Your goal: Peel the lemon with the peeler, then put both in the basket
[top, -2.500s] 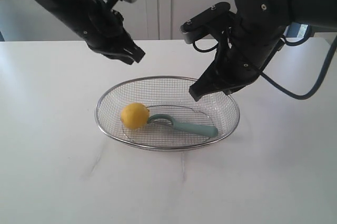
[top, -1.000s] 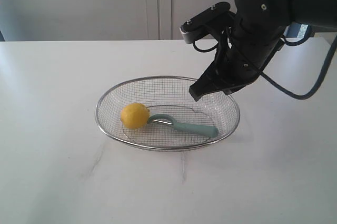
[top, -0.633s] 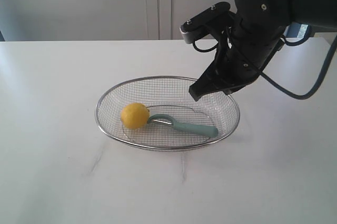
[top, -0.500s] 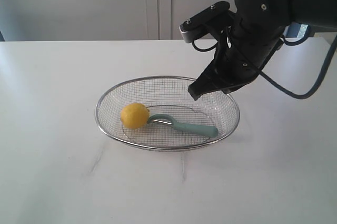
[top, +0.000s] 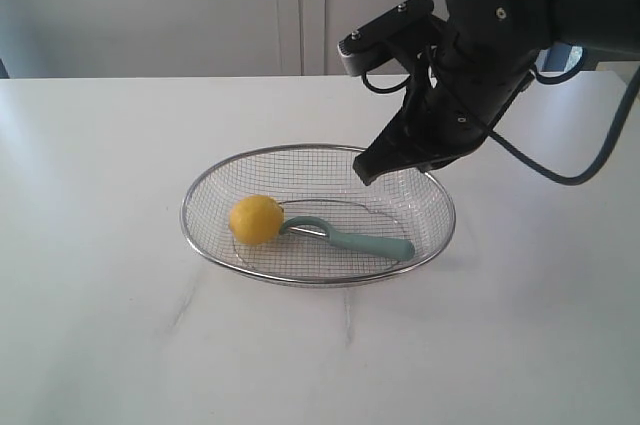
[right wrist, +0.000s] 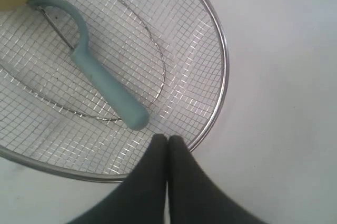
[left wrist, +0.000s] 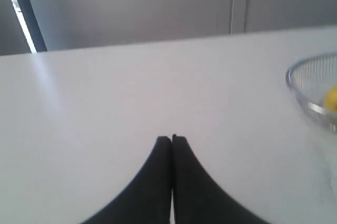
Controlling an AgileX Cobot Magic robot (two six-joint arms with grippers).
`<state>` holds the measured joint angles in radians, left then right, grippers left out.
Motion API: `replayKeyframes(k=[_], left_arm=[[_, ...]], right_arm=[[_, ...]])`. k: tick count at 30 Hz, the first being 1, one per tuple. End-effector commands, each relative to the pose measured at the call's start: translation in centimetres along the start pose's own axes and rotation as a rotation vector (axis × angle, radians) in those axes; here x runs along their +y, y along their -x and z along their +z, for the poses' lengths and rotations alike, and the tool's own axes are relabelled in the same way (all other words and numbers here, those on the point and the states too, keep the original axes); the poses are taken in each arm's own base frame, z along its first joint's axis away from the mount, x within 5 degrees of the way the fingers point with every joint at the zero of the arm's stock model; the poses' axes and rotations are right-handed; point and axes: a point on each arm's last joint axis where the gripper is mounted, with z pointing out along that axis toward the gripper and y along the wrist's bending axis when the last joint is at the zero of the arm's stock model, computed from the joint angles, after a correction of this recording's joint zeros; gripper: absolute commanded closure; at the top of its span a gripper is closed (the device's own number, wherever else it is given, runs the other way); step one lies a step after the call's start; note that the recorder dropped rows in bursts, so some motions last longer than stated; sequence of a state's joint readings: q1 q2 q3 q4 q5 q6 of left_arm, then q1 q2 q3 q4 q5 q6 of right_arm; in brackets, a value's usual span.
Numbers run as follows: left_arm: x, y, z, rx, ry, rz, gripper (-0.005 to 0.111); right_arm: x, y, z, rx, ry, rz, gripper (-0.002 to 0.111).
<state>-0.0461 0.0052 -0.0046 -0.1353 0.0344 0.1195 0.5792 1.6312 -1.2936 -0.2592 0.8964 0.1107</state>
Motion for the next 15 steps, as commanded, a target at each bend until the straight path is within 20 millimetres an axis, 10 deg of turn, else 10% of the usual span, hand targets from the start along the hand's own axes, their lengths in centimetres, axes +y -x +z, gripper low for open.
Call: replayKeyframes(k=[1, 15], left_arm=[[-0.23, -1.85, -0.17, 0.189, -0.033, 0.118, 0.106], [-0.16, -1.67, -0.13, 0.171, -0.006, -0.063, 0.106]], right_arm=[[-0.07, -0.09, -0.25, -0.015, 0.000, 0.002, 0.108], [-0.07, -0.07, -0.25, -0.018, 0.001, 0.002, 0.108]])
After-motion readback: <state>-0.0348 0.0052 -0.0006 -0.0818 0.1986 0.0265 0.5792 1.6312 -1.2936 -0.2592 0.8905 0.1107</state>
